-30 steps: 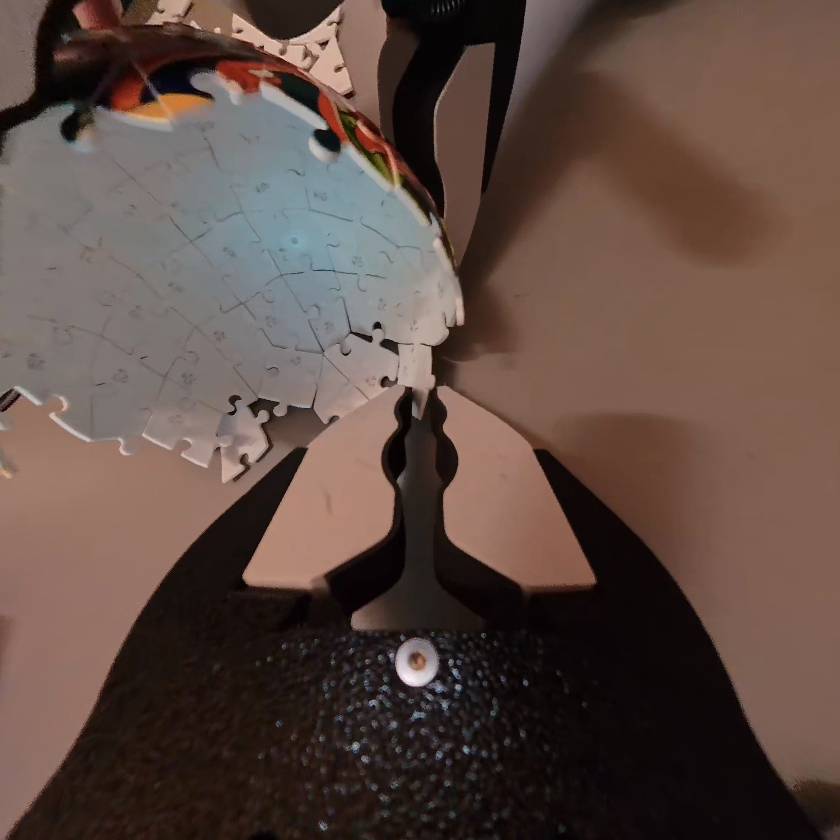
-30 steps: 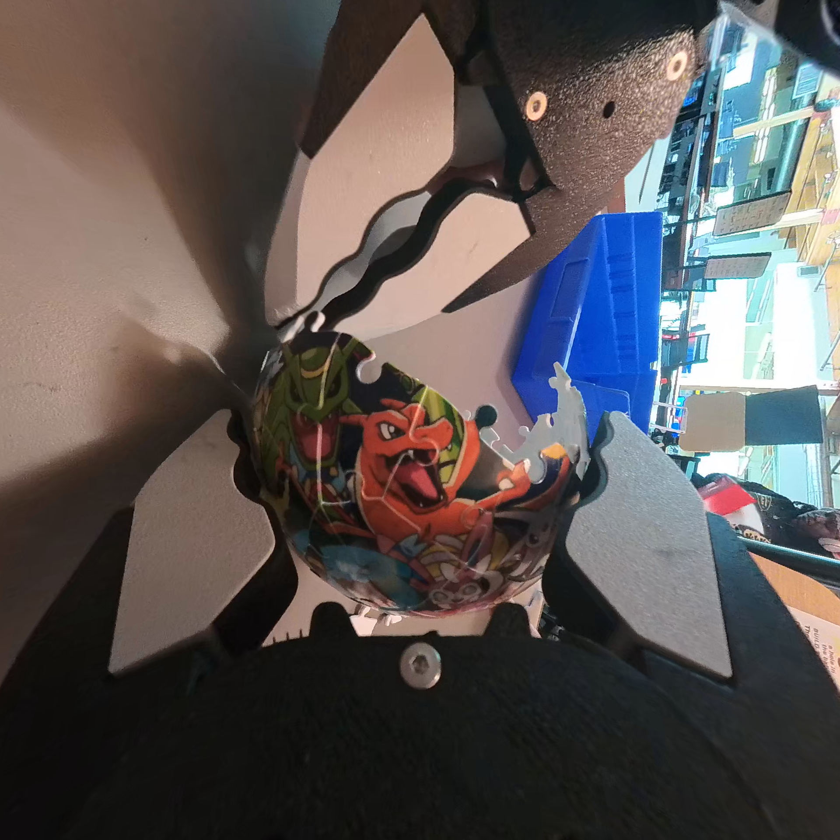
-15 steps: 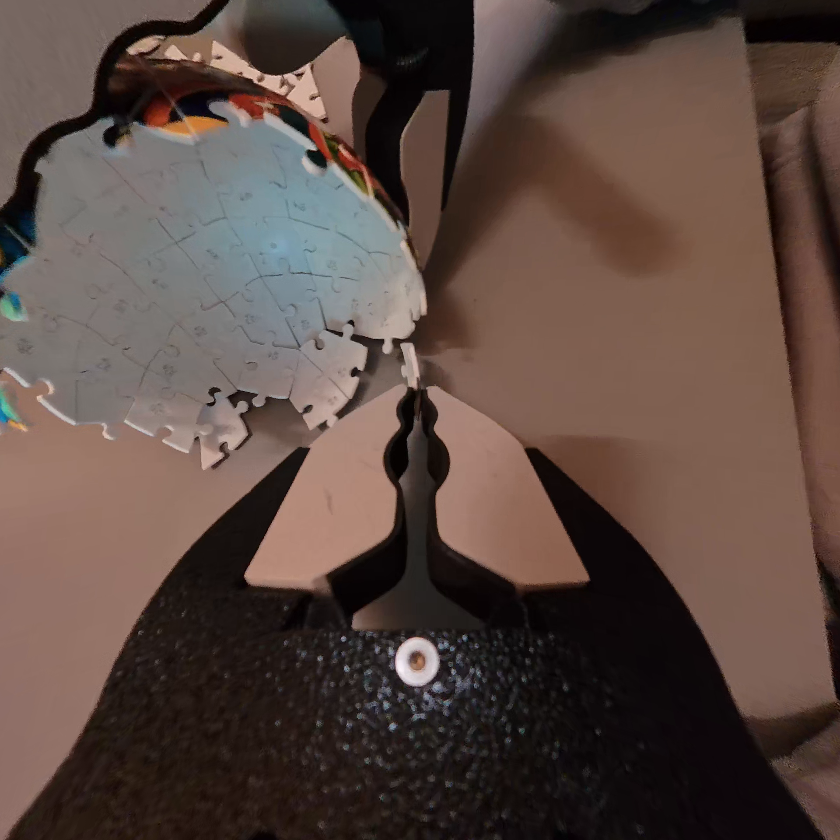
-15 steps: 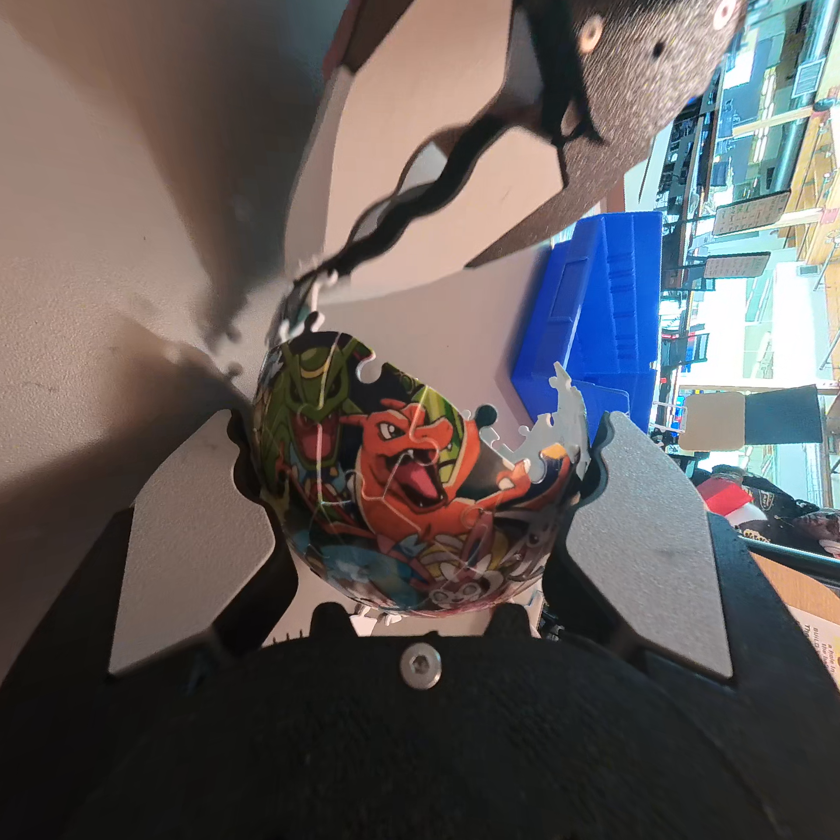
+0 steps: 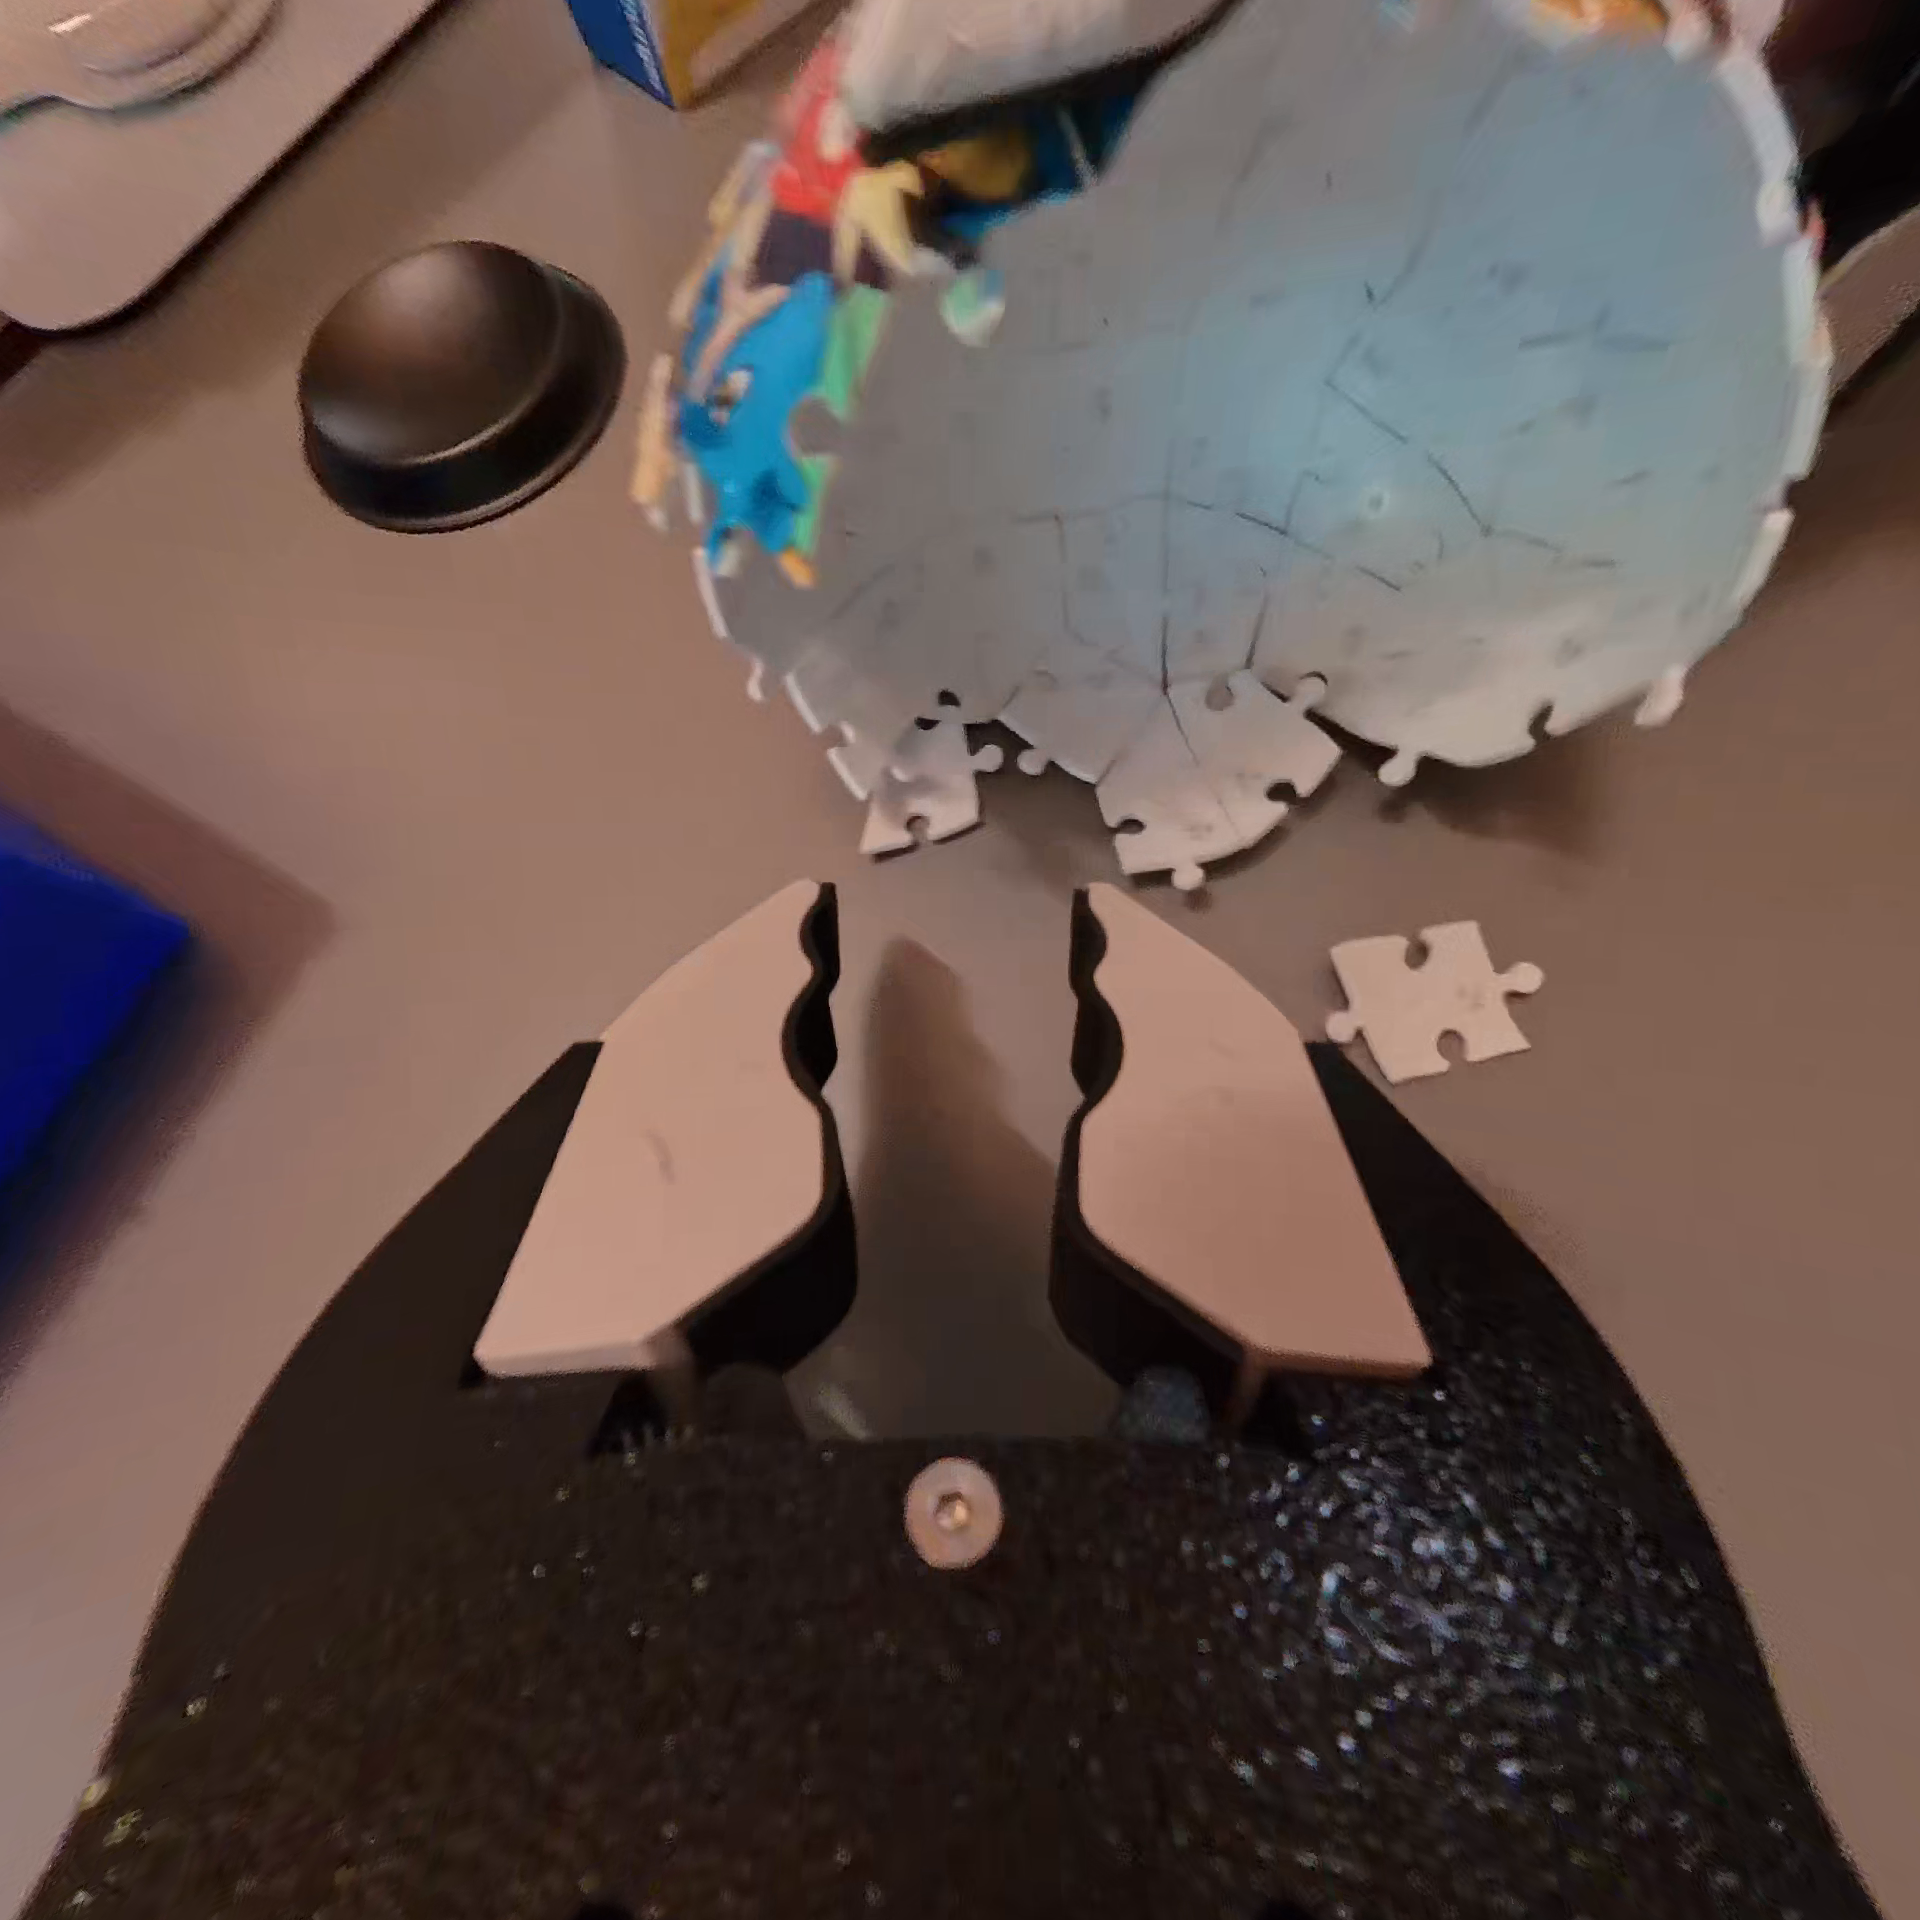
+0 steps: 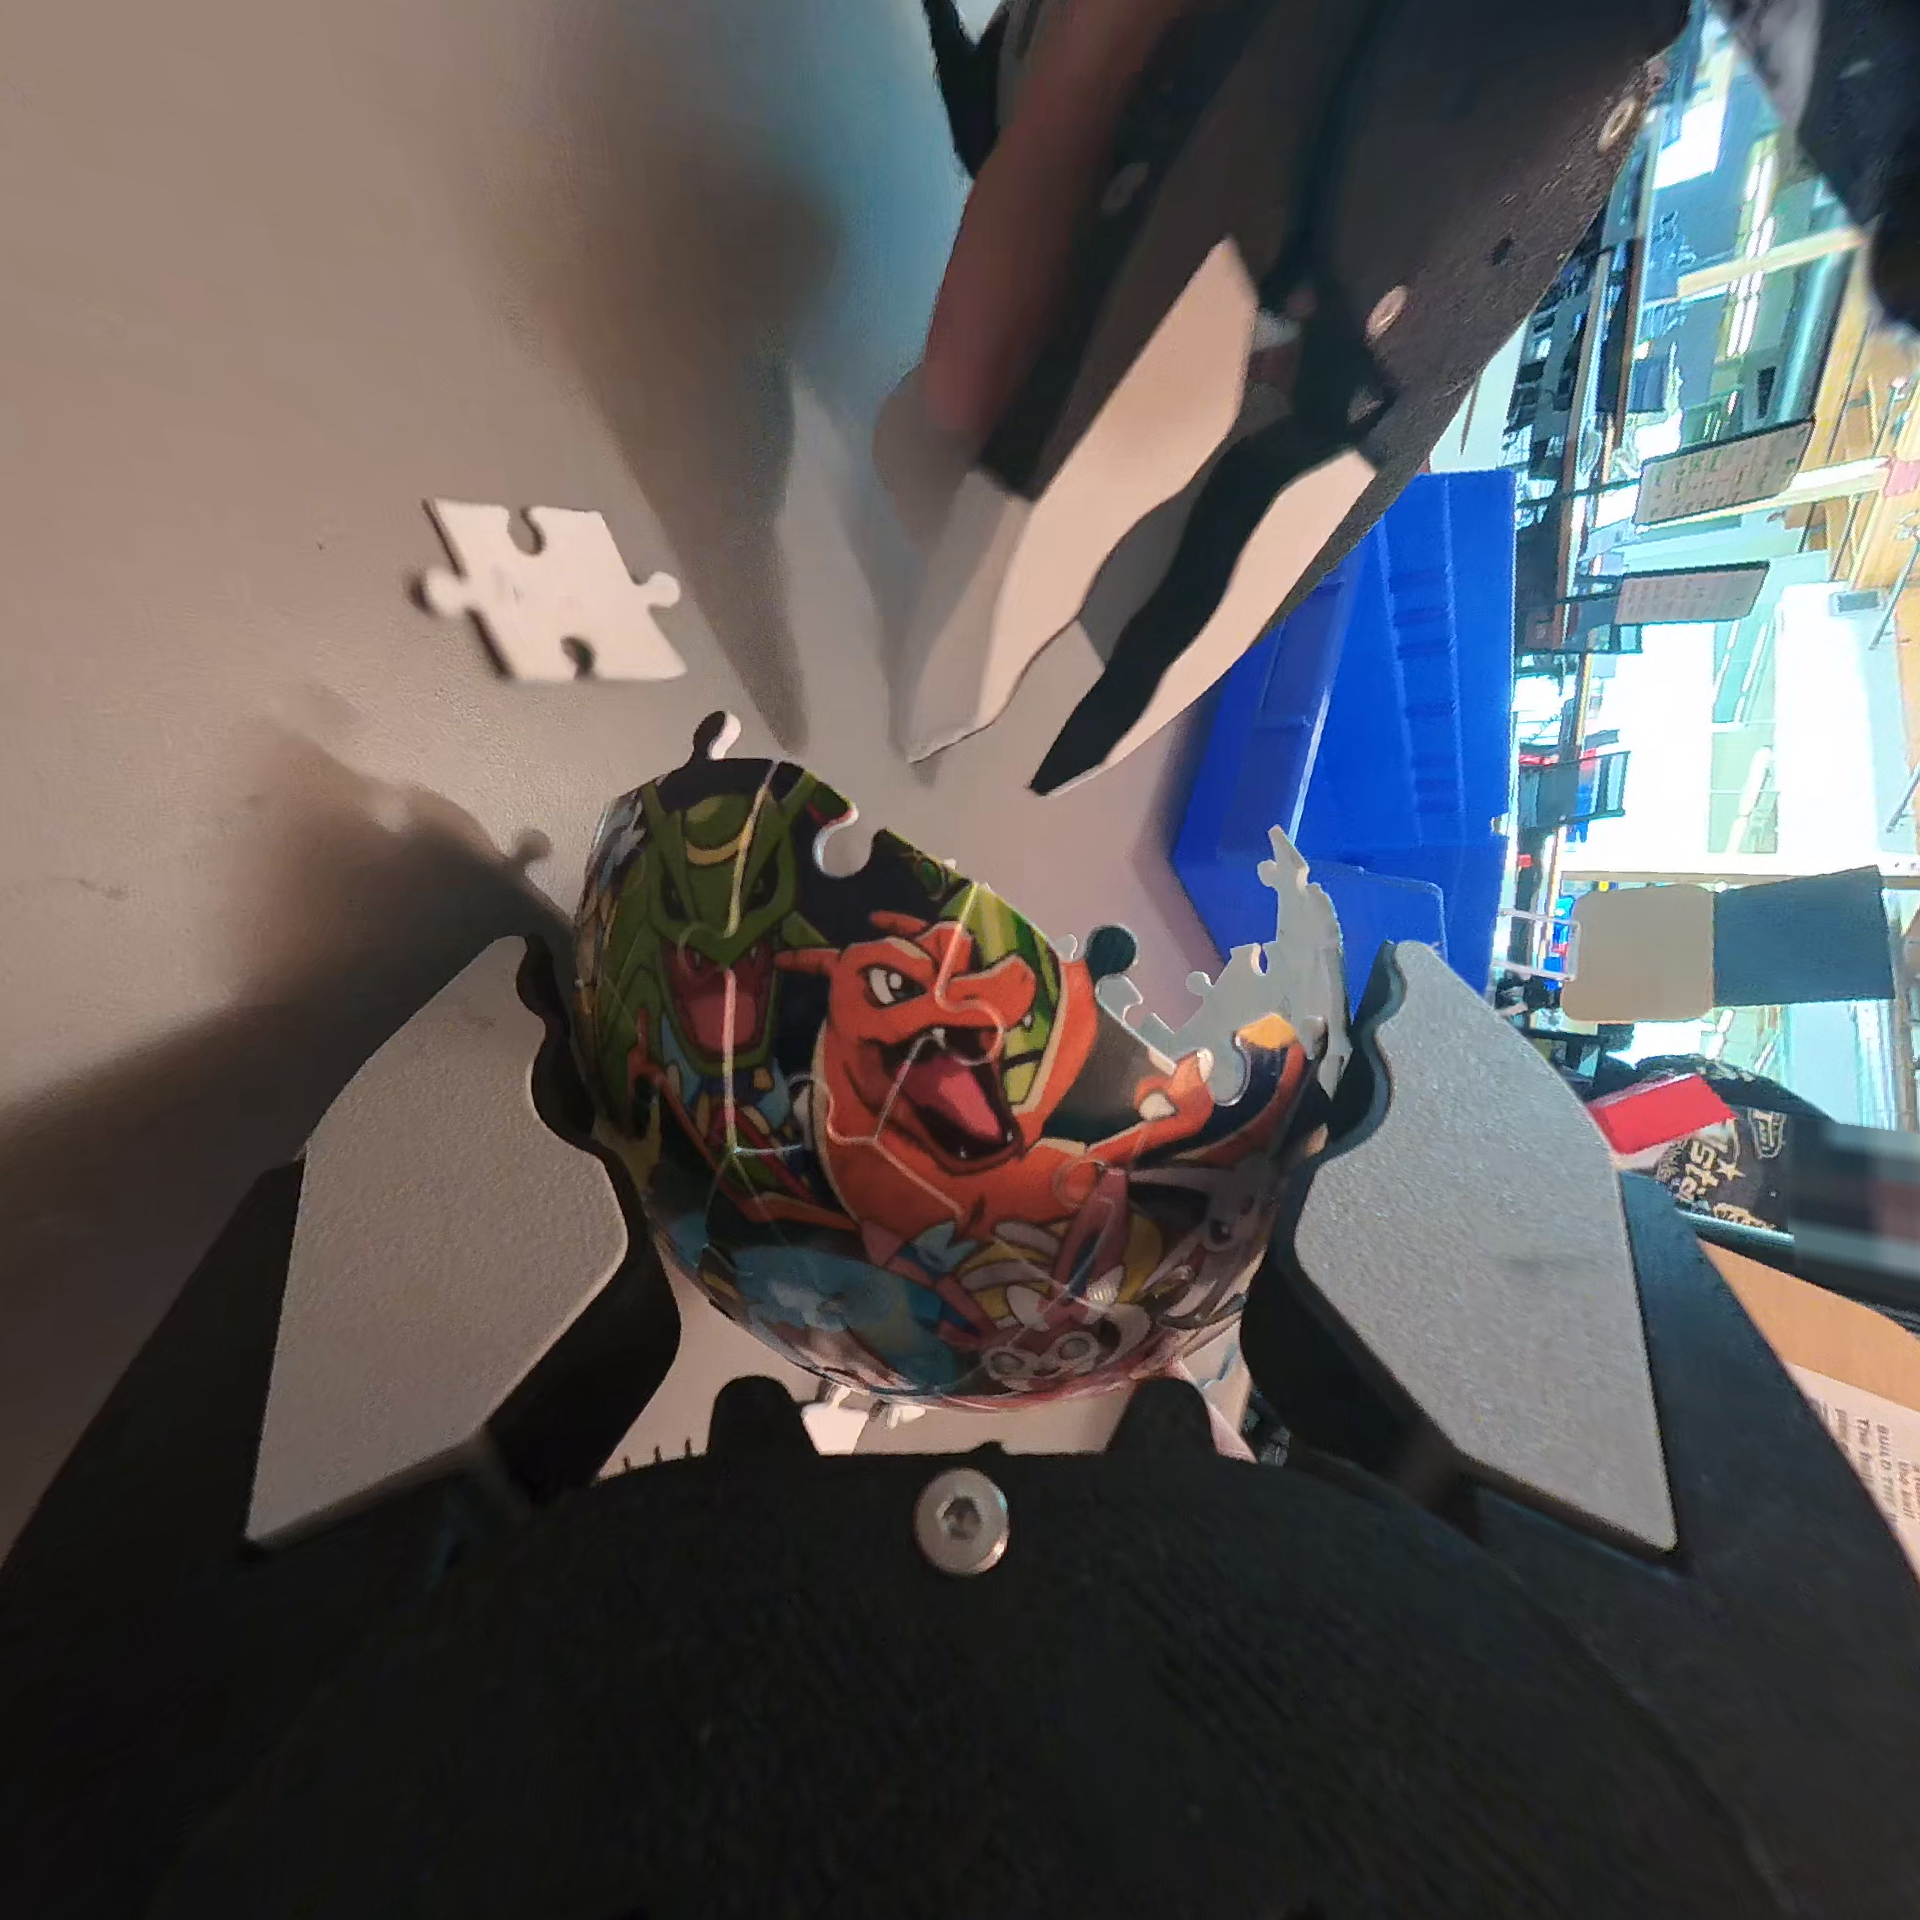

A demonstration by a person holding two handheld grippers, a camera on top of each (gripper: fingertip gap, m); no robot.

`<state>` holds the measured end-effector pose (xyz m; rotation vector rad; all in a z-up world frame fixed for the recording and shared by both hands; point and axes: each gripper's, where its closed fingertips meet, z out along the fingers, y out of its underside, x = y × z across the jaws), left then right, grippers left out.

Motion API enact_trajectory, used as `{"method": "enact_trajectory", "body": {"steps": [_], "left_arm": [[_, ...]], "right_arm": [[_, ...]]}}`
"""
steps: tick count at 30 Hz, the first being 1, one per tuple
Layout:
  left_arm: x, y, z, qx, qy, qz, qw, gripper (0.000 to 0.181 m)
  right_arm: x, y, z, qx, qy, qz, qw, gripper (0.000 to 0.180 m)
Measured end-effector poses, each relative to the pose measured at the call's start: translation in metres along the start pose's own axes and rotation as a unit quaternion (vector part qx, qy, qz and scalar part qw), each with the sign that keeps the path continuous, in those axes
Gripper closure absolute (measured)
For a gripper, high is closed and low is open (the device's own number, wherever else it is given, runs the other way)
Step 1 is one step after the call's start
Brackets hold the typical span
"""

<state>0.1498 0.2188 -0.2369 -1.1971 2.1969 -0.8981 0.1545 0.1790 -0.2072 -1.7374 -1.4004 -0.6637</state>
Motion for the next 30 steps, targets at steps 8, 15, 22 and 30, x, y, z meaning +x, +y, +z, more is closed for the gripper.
{"method": "enact_trajectory", "body": {"steps": [8,15,22,30], "left_arm": [[0.023,0.006,0.019,-0.049,0.023,0.06,0.997,0.157],[0.023,0.002,0.018,-0.033,0.026,0.058,0.997,0.16],[0.025,0.002,0.018,-0.028,0.036,0.055,0.997,0.163],[0.024,0.007,0.019,-0.043,0.035,0.044,0.997,0.158]], "right_arm": [[0.001,0.0,-0.001,-0.007,0.005,-0.021,1.0,0.042],[0.002,0.001,0.0,-0.011,0.005,-0.02,1.0,0.042],[0.003,0.001,0.0,-0.011,0.005,-0.022,1.0,0.042],[0.003,0.0,0.0,-0.009,0.007,-0.027,1.0,0.042]]}}
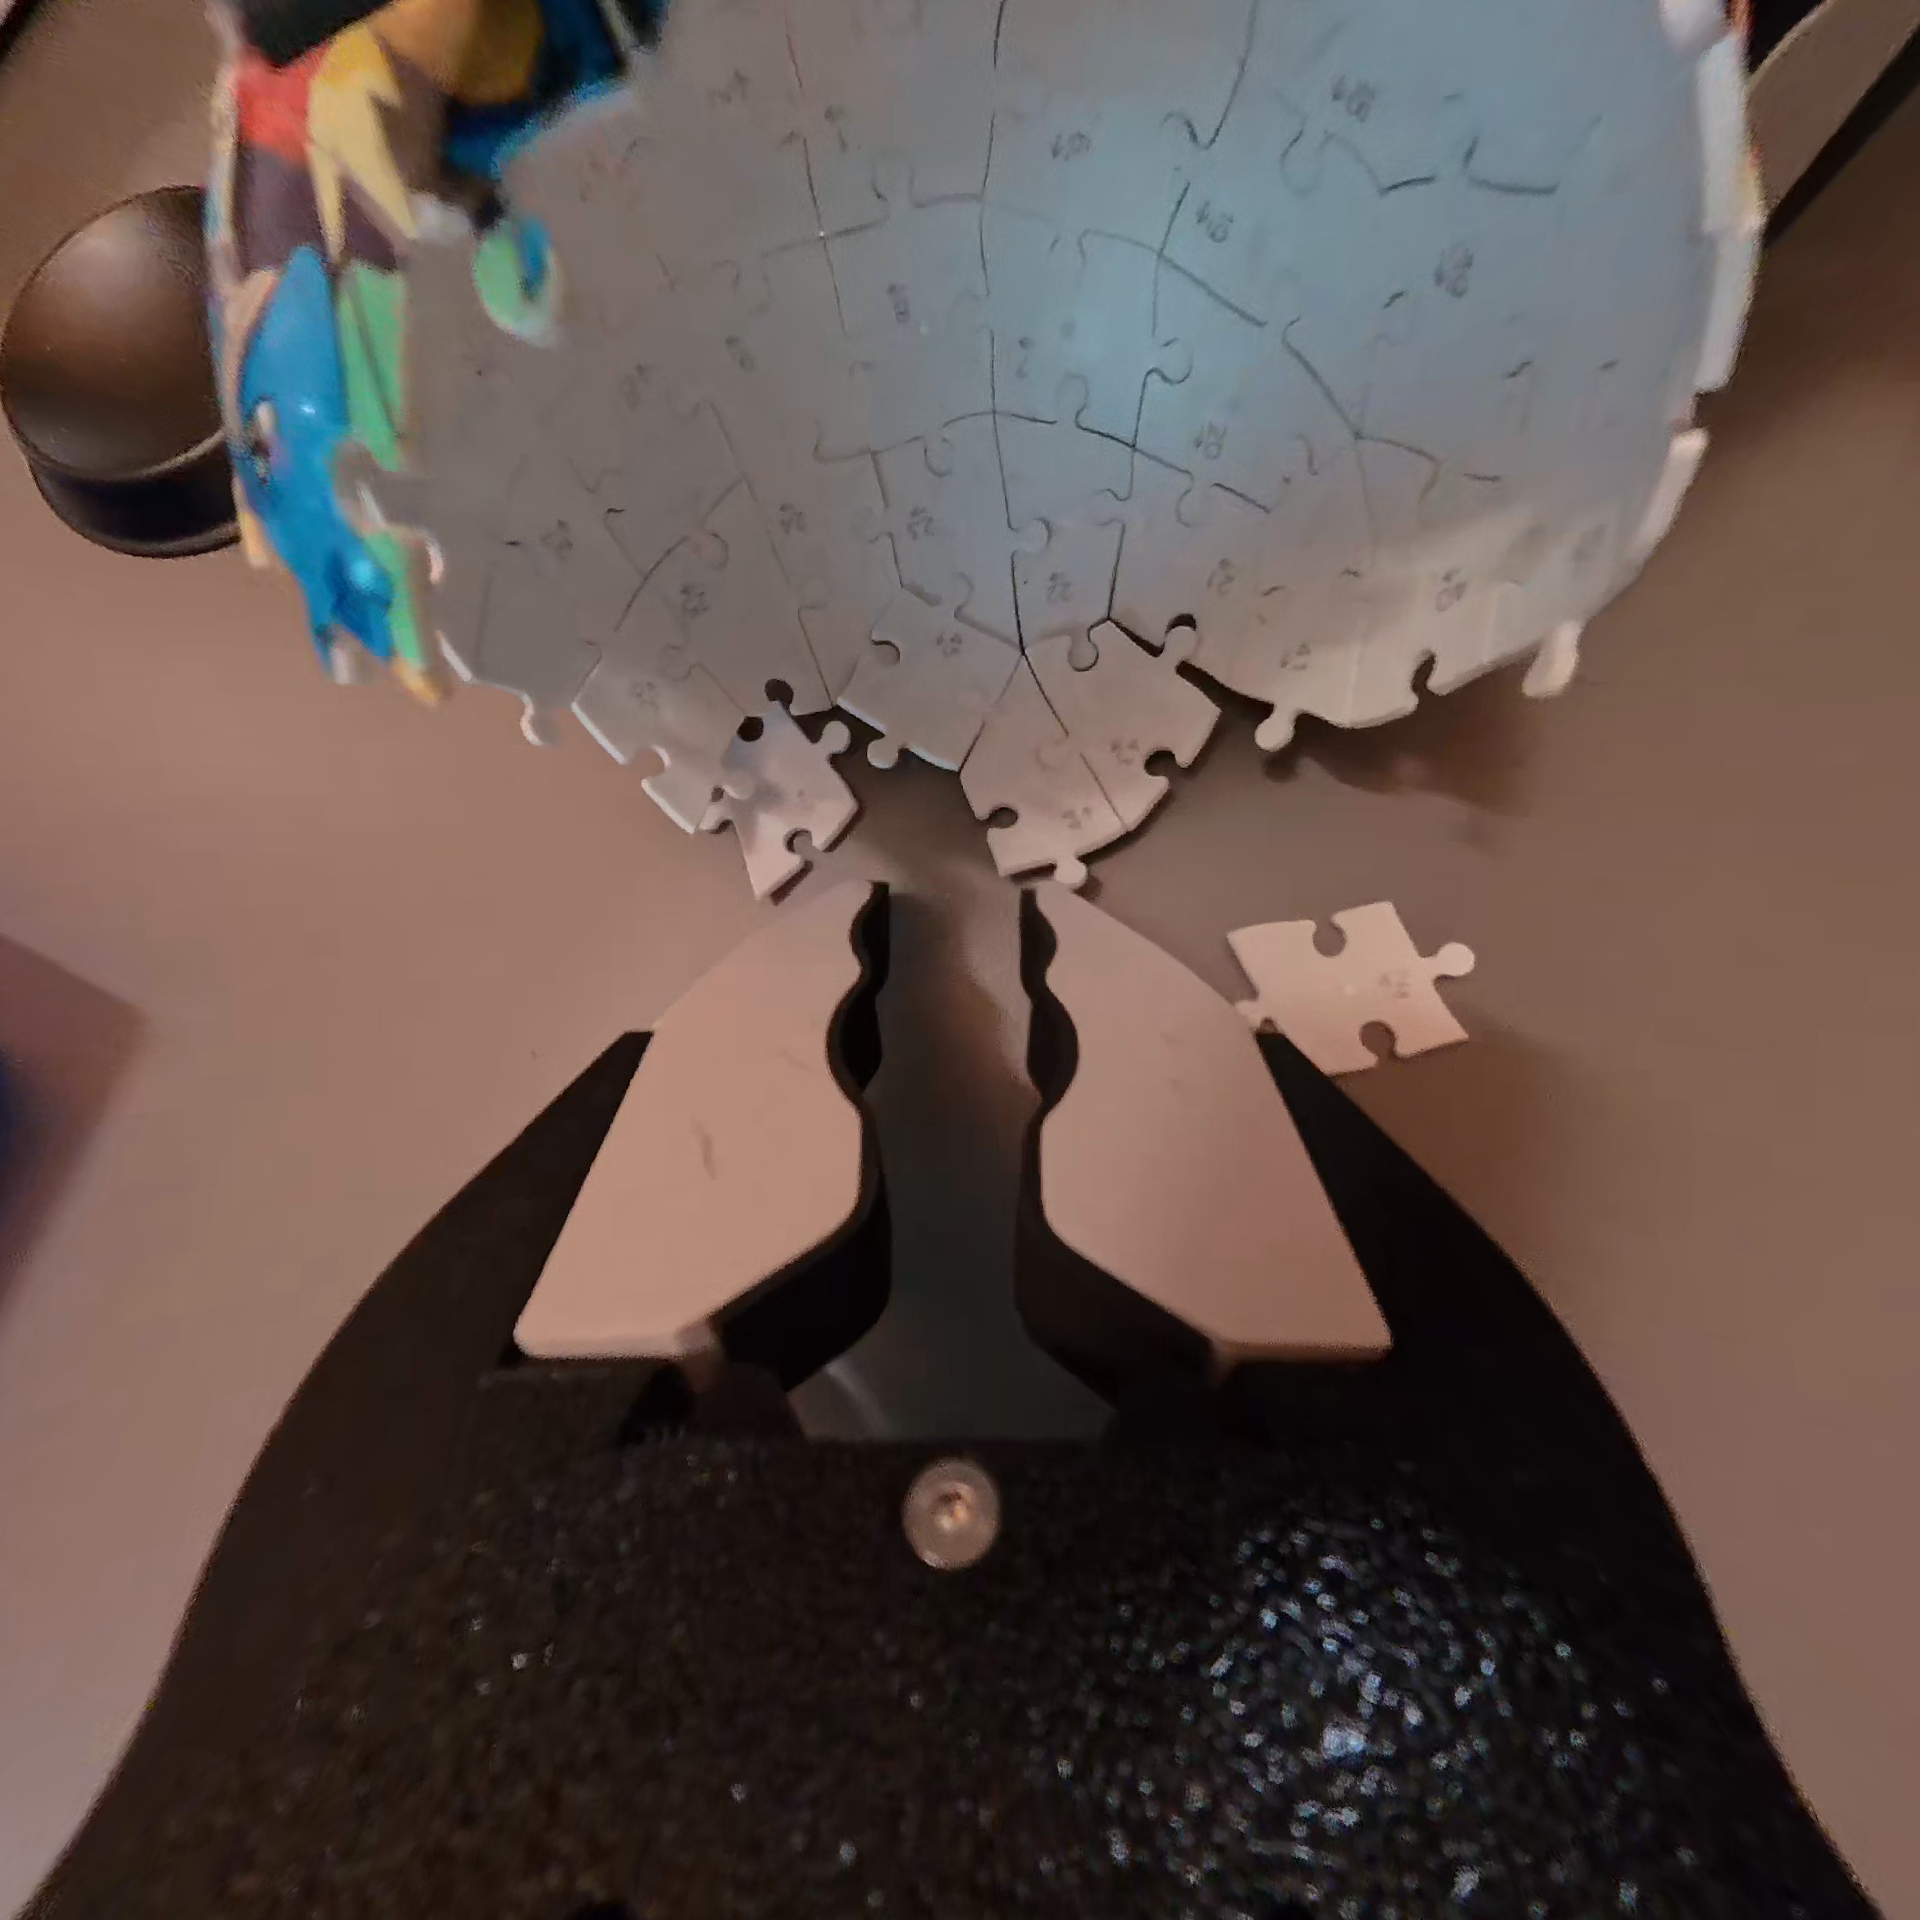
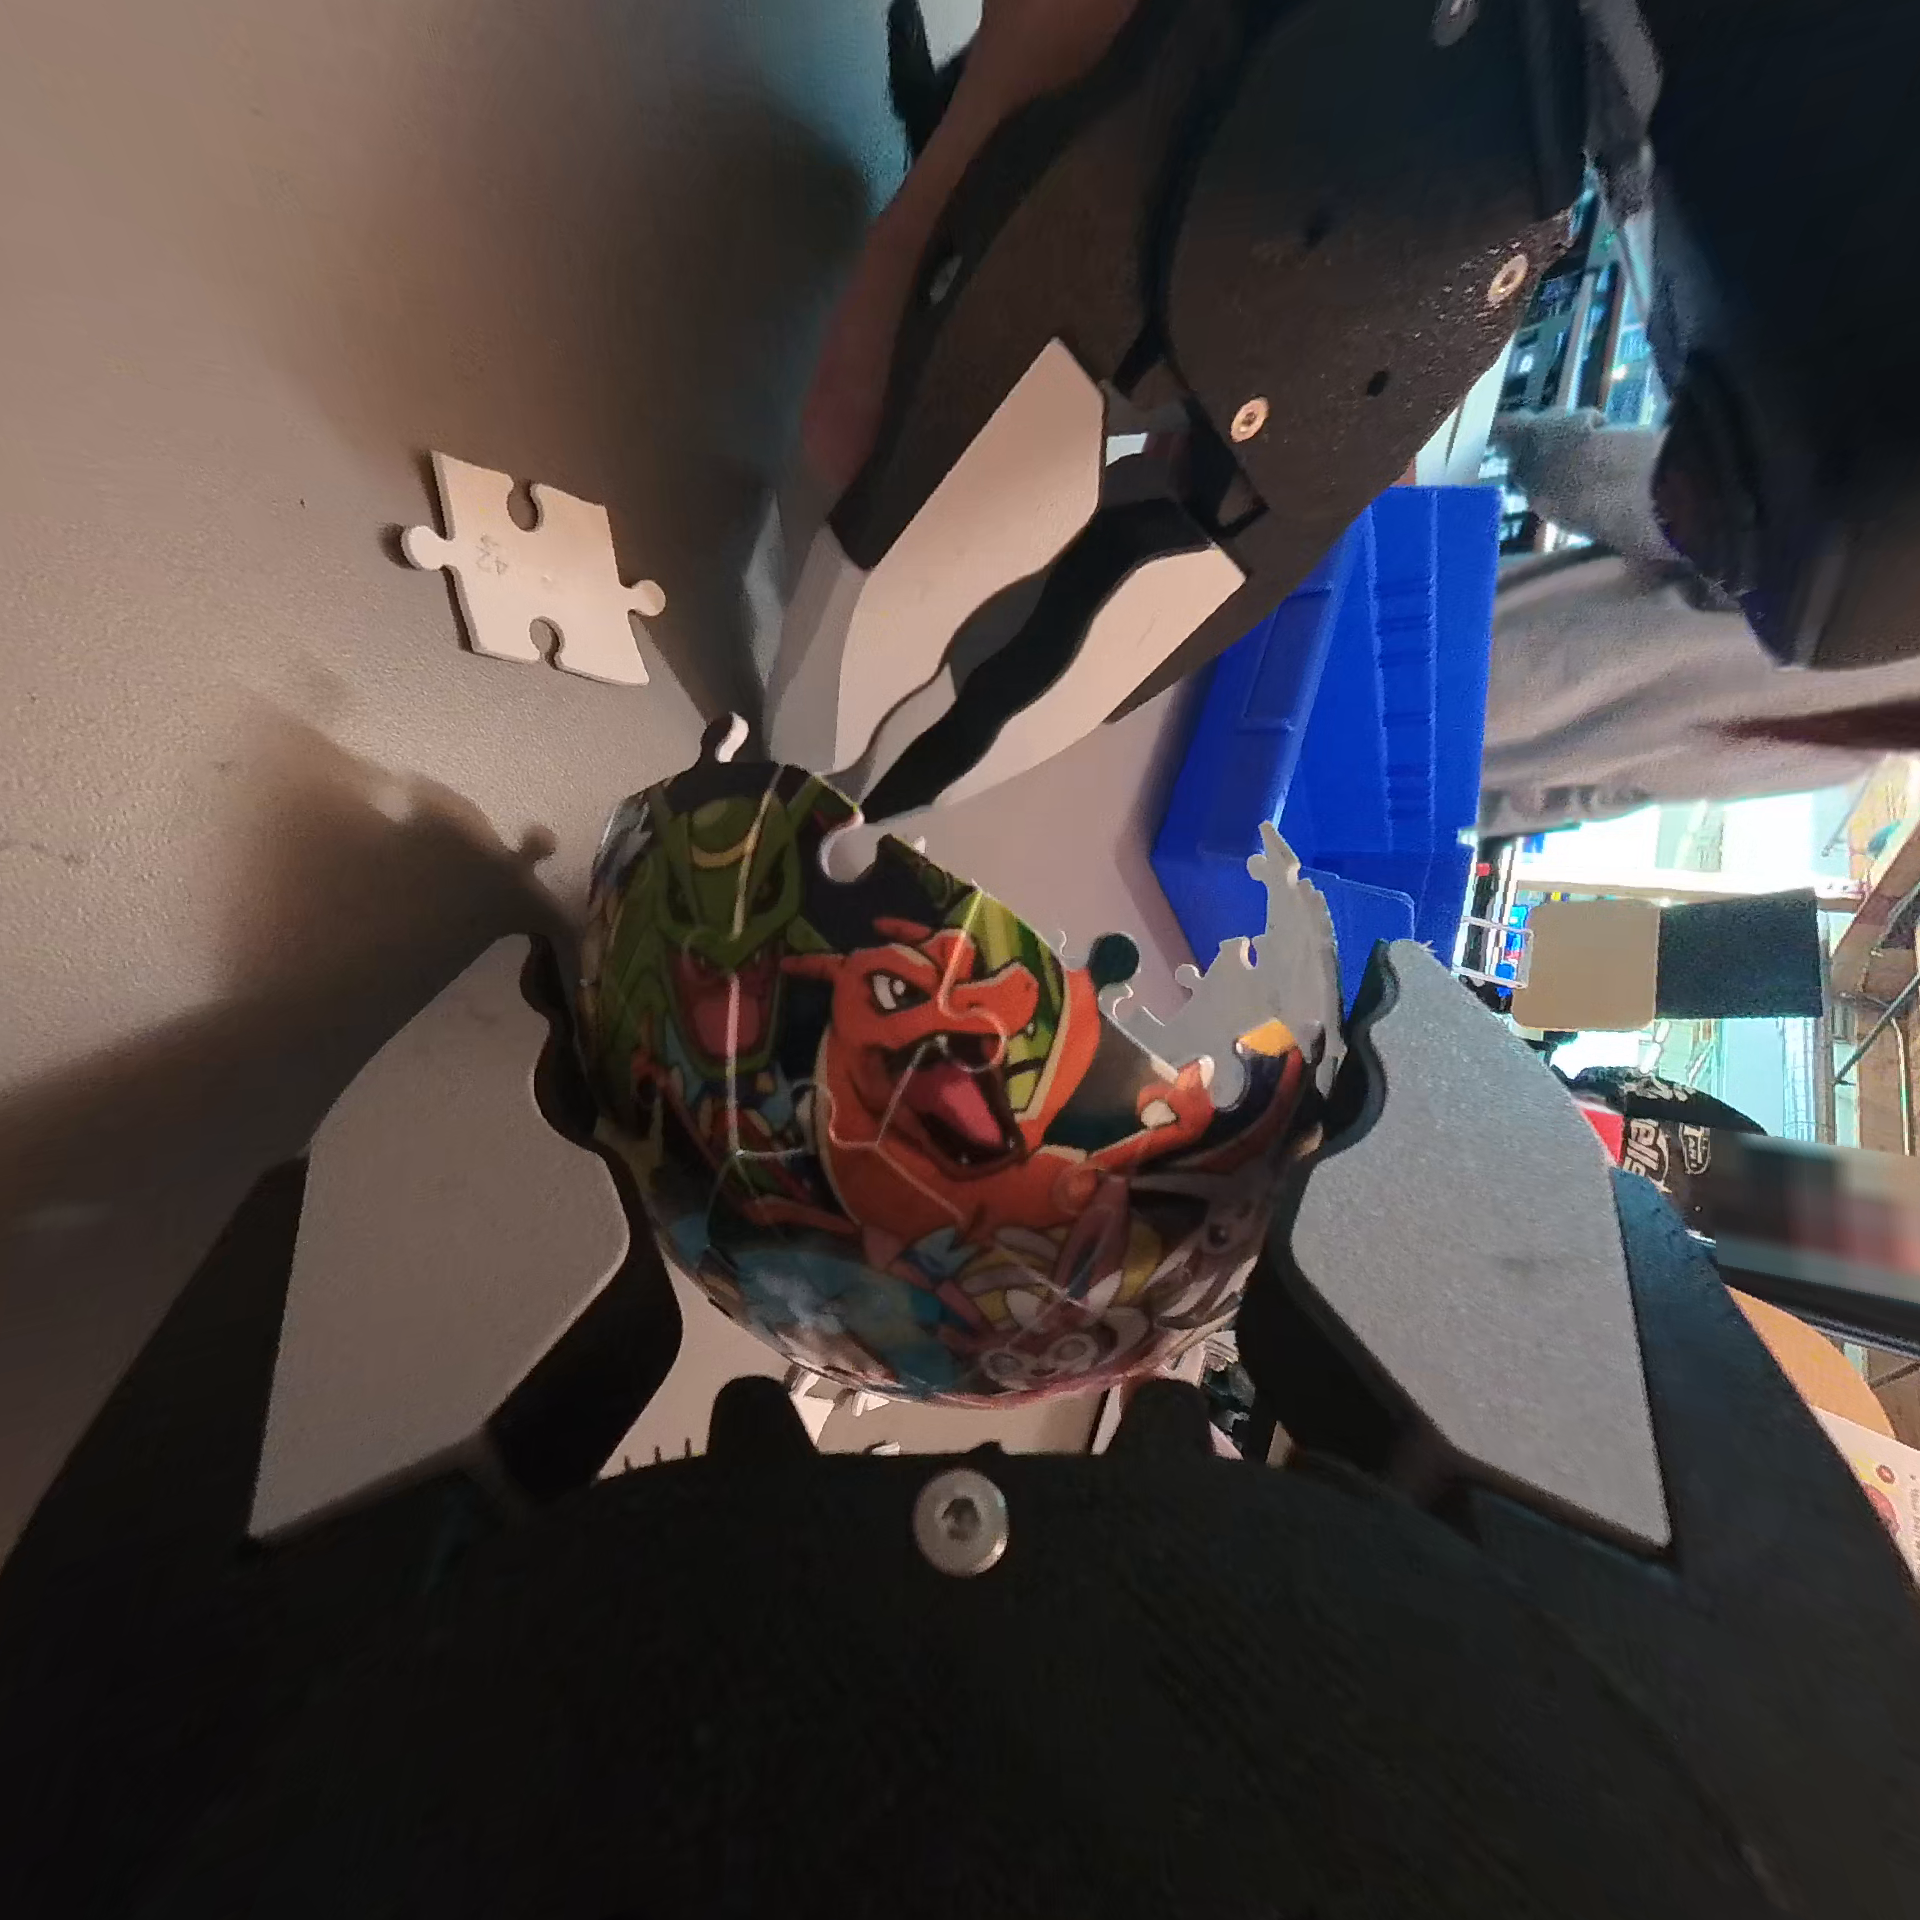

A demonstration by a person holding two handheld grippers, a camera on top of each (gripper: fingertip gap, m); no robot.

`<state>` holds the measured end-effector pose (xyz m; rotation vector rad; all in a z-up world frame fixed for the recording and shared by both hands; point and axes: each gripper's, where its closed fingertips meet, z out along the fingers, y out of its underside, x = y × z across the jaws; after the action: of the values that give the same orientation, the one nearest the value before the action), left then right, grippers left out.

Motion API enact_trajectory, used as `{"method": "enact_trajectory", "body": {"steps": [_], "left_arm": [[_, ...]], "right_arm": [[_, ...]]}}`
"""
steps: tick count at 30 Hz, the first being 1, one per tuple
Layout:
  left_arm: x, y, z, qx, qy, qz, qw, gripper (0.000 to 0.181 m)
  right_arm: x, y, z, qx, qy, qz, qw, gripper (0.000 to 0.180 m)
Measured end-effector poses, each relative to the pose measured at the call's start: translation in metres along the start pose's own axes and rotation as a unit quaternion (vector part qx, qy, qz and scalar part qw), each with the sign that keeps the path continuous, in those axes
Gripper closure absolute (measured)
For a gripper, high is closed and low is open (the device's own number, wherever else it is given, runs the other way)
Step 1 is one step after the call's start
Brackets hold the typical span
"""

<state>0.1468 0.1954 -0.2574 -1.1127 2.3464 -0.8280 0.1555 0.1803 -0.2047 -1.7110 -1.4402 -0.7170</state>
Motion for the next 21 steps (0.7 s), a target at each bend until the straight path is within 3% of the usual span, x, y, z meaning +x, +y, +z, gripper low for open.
{"method": "enact_trajectory", "body": {"steps": [3,6,8,13,21], "left_arm": [[-0.006,-0.011,-0.008,0.039,-0.009,-0.022,0.999,0.147],[-0.023,-0.029,-0.009,0.087,-0.048,-0.084,0.991,0.11],[-0.025,-0.025,-0.007,0.071,-0.048,-0.103,0.991,0.099],[-0.046,-0.01,0.0,0.027,-0.118,-0.132,0.984,0.091],[-0.029,-0.014,0.017,0.01,-0.091,-0.123,0.988,0.091]], "right_arm": [[0.0,0.0,0.0,0.001,0.0,0.0,1.0,0.042],[0.0,0.001,0.0,0.003,0.0,0.006,1.0,0.042],[0.0,0.001,0.0,0.002,0.0,0.007,1.0,0.042],[0.0,0.001,0.0,0.003,0.0,0.008,1.0,0.042],[0.0,0.002,0.001,0.003,0.001,0.01,1.0,0.042]]}}
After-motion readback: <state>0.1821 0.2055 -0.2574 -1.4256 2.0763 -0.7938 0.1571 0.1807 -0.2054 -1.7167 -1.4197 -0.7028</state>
